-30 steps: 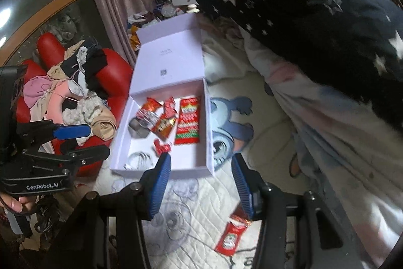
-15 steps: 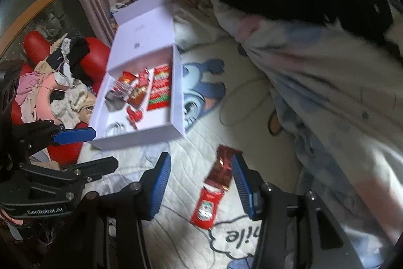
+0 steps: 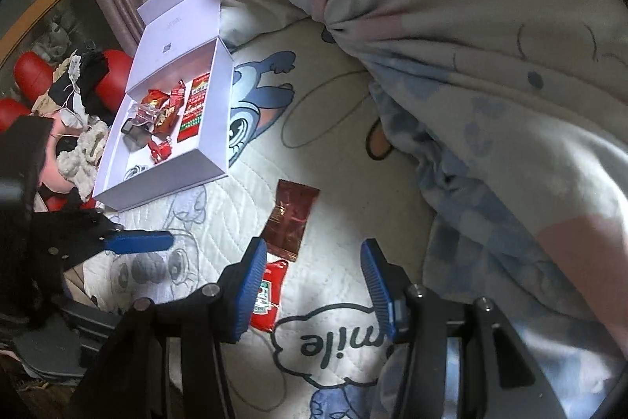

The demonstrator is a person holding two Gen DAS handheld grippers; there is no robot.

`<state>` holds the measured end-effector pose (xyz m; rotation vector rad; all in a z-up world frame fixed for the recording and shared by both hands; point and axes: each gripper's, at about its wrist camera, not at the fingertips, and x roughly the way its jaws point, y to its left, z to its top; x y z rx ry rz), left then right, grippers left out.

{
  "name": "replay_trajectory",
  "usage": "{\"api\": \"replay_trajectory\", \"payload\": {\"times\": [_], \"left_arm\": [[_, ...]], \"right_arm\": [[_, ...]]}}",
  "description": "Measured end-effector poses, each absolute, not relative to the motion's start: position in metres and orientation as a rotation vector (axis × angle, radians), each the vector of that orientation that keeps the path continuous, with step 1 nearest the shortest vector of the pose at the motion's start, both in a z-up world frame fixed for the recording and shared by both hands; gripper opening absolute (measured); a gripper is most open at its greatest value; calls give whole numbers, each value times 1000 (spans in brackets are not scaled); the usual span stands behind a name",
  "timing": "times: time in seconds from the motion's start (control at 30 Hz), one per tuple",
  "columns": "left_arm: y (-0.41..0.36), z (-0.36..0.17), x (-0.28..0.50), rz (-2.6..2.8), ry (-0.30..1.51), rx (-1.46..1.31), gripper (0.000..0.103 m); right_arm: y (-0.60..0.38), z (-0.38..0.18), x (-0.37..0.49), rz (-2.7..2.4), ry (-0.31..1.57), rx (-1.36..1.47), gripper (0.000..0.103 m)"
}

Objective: Organize objects
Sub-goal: 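Grasp the brown chocolate packet with the right gripper while the left reaches for the small ketchup packet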

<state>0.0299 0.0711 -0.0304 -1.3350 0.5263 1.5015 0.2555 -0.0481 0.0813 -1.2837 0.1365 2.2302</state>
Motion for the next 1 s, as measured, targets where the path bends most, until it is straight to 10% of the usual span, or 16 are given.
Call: {"api": "replay_trajectory", "payload": {"times": [0.4,0.73,1.0], "left_arm": [[105,-85,53,1486,669,-1383,59],[75,-87,32,1534,527,-1425,7],[55,-92,16,1517,376,-1514,6]], "right_arm": [[-40,75,263,2206,158,-1301,50],[-40,60,245,2245,233,-1345,50],[-34,41,221,2254,273,-1354,50]]}}
